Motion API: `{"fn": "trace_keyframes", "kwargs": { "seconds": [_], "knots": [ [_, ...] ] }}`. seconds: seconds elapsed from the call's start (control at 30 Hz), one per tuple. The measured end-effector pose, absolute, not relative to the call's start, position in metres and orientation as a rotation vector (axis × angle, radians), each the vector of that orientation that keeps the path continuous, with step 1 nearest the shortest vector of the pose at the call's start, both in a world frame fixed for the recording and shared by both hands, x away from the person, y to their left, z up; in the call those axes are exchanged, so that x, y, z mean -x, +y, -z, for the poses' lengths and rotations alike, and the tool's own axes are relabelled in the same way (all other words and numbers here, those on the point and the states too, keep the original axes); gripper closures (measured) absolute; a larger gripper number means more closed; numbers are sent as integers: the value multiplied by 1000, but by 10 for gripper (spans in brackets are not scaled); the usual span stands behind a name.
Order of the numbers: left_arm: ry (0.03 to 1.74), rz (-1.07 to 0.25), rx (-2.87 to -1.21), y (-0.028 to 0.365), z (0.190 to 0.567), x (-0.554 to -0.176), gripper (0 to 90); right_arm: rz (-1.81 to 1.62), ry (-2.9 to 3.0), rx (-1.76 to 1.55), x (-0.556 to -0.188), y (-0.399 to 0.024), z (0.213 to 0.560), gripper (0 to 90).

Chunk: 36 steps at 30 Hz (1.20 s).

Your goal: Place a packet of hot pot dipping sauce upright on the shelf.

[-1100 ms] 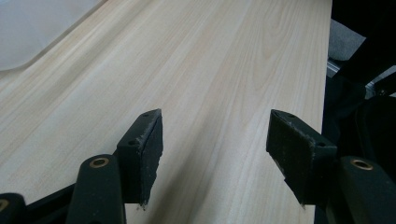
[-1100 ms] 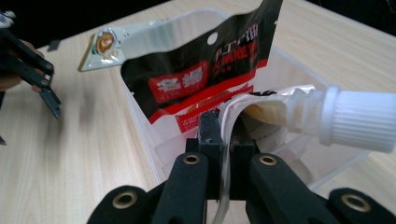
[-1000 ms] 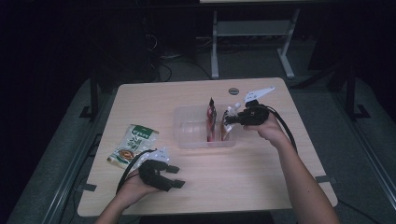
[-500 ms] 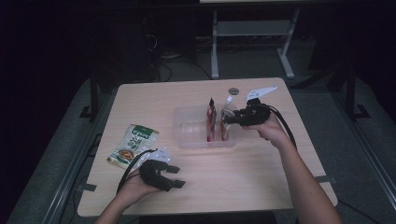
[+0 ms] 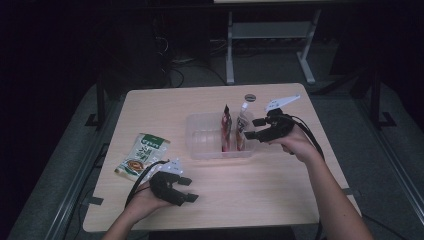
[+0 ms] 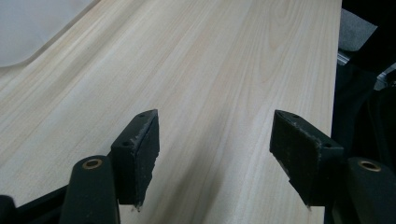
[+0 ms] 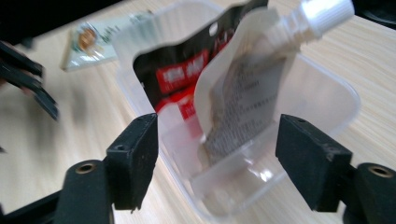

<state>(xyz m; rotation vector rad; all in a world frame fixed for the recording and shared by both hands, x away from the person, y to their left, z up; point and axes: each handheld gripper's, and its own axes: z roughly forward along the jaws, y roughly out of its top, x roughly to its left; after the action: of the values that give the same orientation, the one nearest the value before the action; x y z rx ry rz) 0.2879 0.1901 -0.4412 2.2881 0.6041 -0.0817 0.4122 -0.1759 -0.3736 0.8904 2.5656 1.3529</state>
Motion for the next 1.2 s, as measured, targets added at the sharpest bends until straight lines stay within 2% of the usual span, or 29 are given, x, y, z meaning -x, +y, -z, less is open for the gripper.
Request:
{"fn": "trace_keyframes", "kwargs": {
  "seconds": [0.23,0.6,0.93,1.2],
  "knots": [
    [611,69,-2292,192,441,-288,306,-1274,2548,-926,-394,-179,378,250],
    [608,56,-2299,193,441,-289,302,-1298,2541,-904,-361,-190,380,239],
    [617,60,-2303,191,442,-289,302,-1315,2548,-862,-321,-185,400,224],
    [638,45,-2276,195,440,-289,303,-1344,2523,-917,-305,-189,417,210]
  ]
}}
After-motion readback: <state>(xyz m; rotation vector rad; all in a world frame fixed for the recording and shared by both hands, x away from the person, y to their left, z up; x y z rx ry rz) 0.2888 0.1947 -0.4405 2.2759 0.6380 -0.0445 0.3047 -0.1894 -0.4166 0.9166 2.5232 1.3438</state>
